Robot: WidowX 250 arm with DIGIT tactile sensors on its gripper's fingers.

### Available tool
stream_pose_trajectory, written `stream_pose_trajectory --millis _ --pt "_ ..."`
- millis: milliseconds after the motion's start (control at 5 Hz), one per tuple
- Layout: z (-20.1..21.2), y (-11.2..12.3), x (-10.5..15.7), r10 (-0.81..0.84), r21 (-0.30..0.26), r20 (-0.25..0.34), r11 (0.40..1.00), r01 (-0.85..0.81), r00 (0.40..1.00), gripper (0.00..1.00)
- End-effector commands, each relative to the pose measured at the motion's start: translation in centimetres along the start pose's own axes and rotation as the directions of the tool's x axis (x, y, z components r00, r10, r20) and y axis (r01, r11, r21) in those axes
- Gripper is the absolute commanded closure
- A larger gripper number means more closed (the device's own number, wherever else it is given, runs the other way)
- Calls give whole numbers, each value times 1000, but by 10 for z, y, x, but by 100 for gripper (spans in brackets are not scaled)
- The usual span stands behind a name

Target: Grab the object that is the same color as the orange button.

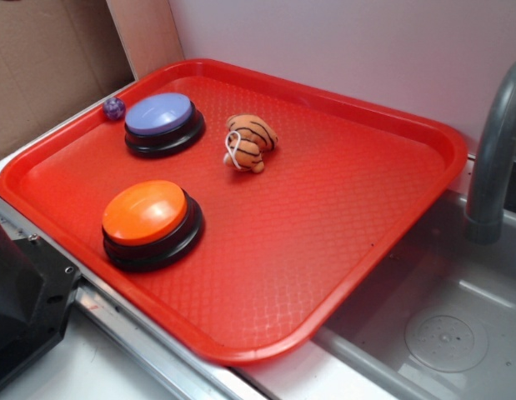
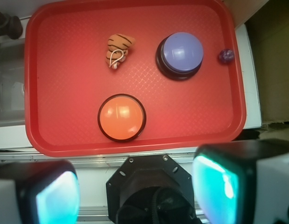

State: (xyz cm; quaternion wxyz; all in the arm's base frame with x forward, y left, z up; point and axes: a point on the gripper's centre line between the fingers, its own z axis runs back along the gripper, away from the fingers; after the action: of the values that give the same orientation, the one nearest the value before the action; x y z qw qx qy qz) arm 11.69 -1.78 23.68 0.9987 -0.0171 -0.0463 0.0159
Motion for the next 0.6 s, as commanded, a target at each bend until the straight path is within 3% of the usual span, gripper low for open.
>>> stream_pose_trajectory --millis 0,200,400 --pt "0 0 0 0 0 0 1000 0 1000 0" --pt "-45 0 32 153 -22 -42 988 -154 987 0" --pt "-91 -15 76 350 -54 -52 934 -353 935 0"
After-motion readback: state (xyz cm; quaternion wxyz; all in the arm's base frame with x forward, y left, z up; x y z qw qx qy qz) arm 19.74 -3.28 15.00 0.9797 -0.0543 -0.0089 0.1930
